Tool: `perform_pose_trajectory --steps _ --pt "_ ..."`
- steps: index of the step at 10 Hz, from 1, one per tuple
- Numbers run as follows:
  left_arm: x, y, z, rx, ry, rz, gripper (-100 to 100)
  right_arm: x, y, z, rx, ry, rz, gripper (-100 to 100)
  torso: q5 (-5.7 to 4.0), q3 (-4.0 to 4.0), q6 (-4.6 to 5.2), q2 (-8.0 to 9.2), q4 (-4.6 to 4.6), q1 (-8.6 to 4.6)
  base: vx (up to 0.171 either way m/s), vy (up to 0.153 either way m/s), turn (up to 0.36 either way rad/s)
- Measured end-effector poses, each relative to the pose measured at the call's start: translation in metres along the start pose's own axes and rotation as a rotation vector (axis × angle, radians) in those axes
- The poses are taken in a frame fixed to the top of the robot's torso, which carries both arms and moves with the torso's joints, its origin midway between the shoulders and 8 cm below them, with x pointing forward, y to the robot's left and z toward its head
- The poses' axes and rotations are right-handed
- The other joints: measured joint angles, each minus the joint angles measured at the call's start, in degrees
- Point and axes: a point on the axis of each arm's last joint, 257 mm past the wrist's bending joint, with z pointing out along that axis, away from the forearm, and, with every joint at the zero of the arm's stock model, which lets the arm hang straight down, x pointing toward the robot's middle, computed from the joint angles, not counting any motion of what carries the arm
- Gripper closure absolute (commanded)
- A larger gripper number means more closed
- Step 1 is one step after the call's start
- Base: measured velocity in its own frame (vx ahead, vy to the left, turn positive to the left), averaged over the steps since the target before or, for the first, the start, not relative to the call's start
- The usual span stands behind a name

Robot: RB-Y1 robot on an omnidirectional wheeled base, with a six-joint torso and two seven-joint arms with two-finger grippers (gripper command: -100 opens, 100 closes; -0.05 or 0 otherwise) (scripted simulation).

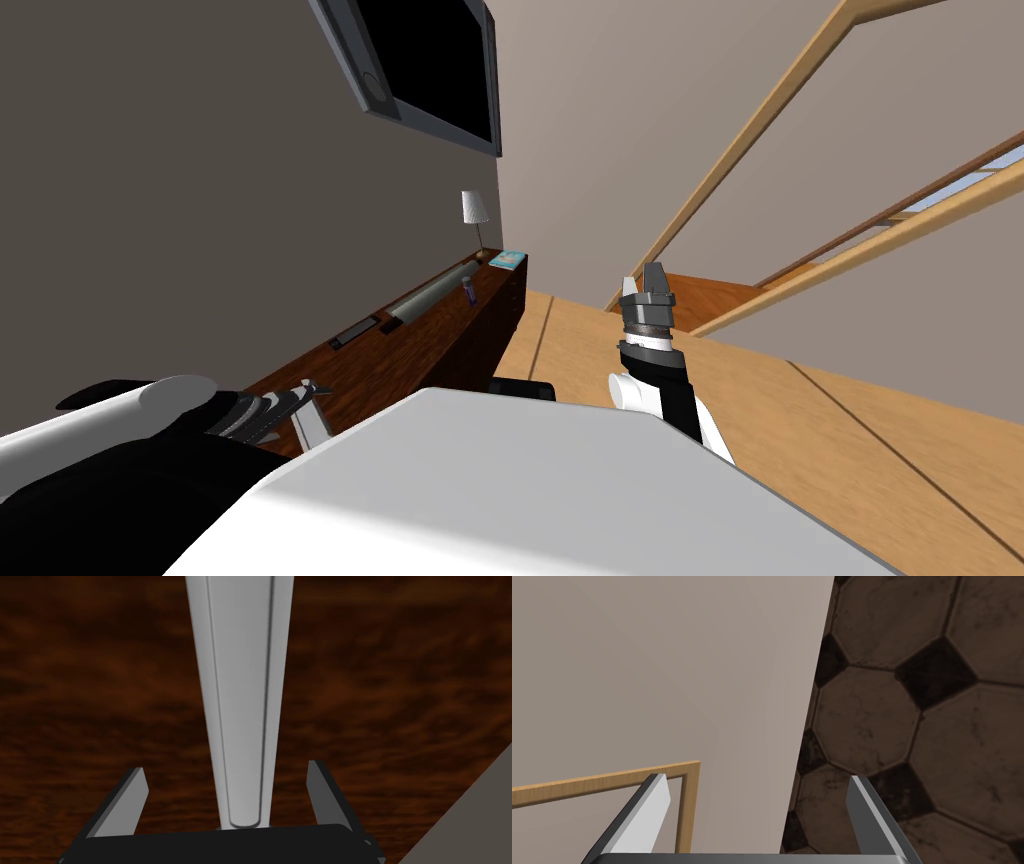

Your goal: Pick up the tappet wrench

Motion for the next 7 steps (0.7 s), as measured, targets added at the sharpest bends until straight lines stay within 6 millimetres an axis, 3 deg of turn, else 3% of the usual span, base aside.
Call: perform_pose_trajectory --steps 4,7 --pt "-0.005 0.020 0.004 0.016 0.000 0.017 -100 0.000 0.000 0.000 0.000 0.000 0.000 0 -0.04 -0.12 -0.07 -0.23 -0.04 -0.27 0.106 -0.070 0.120" --pt "-0.004 0.029 0.008 0.019 0.005 0.060 -100 0.000 0.000 0.000 0.000 0.000 0.000 0 0.01 -0.02 0.01 -0.02 -0.01 0.07 0.055 -0.022 0.052"
